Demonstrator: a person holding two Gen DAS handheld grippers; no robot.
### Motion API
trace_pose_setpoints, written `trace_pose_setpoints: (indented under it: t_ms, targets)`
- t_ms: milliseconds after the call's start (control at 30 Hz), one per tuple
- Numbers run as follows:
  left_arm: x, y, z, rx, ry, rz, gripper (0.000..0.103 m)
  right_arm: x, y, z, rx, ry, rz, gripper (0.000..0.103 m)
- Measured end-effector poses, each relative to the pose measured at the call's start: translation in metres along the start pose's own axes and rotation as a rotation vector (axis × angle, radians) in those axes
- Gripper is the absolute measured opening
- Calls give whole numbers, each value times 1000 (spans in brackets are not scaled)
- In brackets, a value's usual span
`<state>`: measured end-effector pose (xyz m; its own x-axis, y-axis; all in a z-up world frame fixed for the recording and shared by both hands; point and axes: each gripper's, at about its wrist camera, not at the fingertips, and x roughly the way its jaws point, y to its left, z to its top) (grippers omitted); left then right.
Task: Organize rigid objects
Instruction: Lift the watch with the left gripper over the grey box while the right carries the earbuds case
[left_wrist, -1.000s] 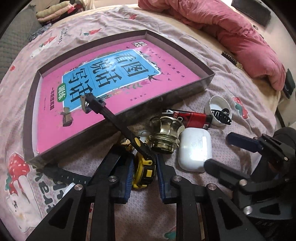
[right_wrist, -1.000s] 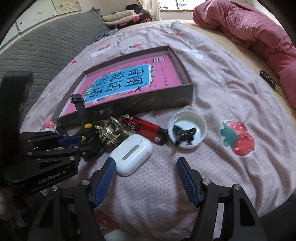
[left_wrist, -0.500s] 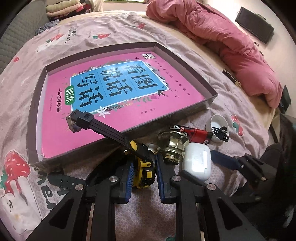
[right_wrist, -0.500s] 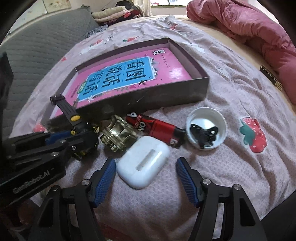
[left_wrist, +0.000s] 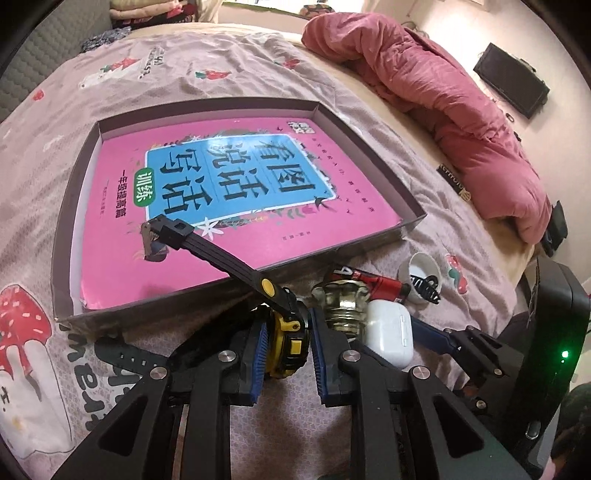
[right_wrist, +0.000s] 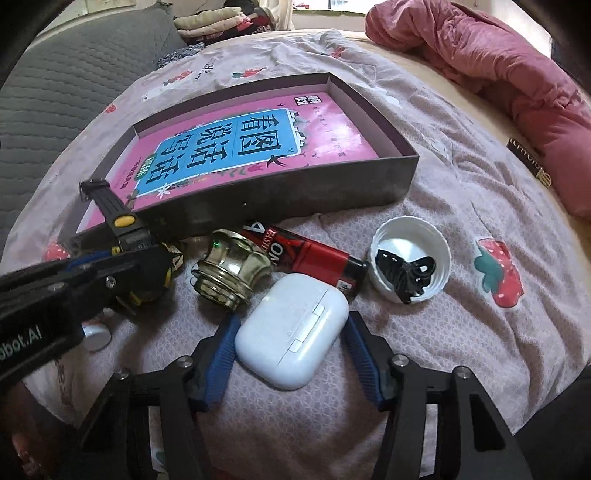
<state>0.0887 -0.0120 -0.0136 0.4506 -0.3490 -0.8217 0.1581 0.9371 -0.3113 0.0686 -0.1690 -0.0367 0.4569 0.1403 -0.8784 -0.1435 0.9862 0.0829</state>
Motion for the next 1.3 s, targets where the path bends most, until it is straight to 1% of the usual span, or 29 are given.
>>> trace_pose_setpoints:
  t_ms: [100,233,633,800,1000,1167,1300]
  targets:
    - [-4,-3,0,6,-15,-8,20,-6,-4,-1,-20,-9,26,57]
    - [-11,-2,-1,-12,-40,-46,19,-16,-9,-2,-44,-26,75,57]
    - [-31,-12,-8,-1,-95,-67,18,-44,-12,5,-91,-121,133,58]
    - [-42,-14,-10,-7,-129,-82,18,-55,-10,8,-113,-168,139,58]
    - [-55,-16,-11,-7,-177,-105,18,-66,-11,12,-141,-221,122,58]
    - [-62,-19,-11,-8,-201,-120,18,-68,-14,15,-134,-234,120,58]
    - [-66,-17,-9,-30,-212,-149,18,-69,-18,16,-122,-240,123,58]
